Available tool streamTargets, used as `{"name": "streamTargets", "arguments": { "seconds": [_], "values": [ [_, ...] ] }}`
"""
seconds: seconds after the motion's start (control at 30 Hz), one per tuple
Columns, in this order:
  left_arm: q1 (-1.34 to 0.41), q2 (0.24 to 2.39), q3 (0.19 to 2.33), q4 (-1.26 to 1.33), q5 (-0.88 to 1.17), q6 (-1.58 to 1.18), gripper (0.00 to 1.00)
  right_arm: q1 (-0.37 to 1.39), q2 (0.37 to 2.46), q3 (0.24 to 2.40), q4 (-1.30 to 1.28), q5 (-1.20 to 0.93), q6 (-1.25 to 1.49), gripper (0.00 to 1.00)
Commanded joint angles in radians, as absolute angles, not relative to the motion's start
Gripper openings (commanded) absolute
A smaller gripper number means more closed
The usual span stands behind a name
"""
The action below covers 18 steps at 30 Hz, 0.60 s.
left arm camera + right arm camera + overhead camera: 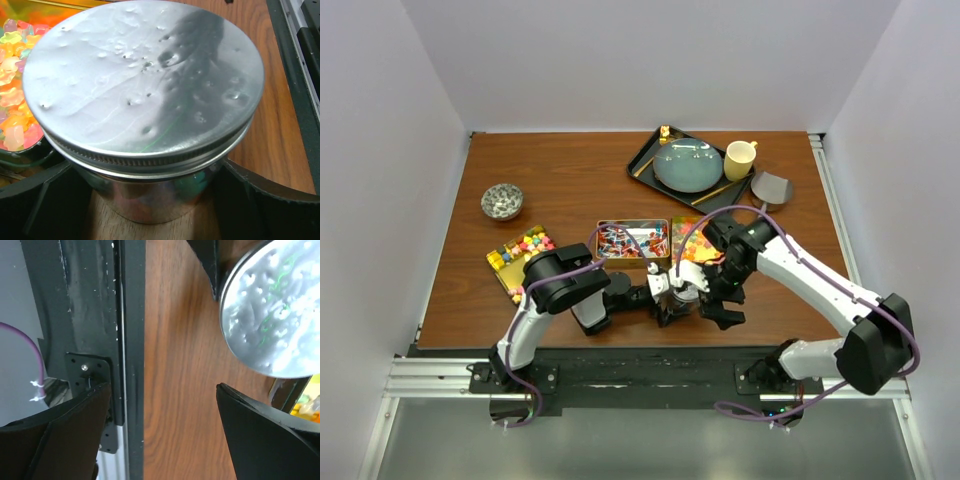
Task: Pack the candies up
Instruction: Screw the bottle lid onto the packing bottle.
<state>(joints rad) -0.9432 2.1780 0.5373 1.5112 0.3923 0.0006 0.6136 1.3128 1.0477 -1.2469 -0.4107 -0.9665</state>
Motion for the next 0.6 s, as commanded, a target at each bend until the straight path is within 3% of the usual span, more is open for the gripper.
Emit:
{"name": "streamTargets", "arguments": {
  "seconds": [0.0, 0.27, 0.57],
  "values": [
    [-0.937, 2.246, 0.494, 1.515, 0.377, -0.011, 0.00, 0.563, 1.342, 1.133, -1.241, -0.429, -0.919, 0.90],
    [-0.950, 2.241, 0.486, 1.519, 0.387, 0.023, 0.00, 0.558, 1.466, 1.307, -1.131, -0.497, -0.988, 0.94],
    [-0.950, 2.232, 0.485, 1.509, 0.377, 0.032, 0.00, 0.606, 1.609, 1.394, -1.252, -0.564, -1.175, 0.97]
  ]
}}
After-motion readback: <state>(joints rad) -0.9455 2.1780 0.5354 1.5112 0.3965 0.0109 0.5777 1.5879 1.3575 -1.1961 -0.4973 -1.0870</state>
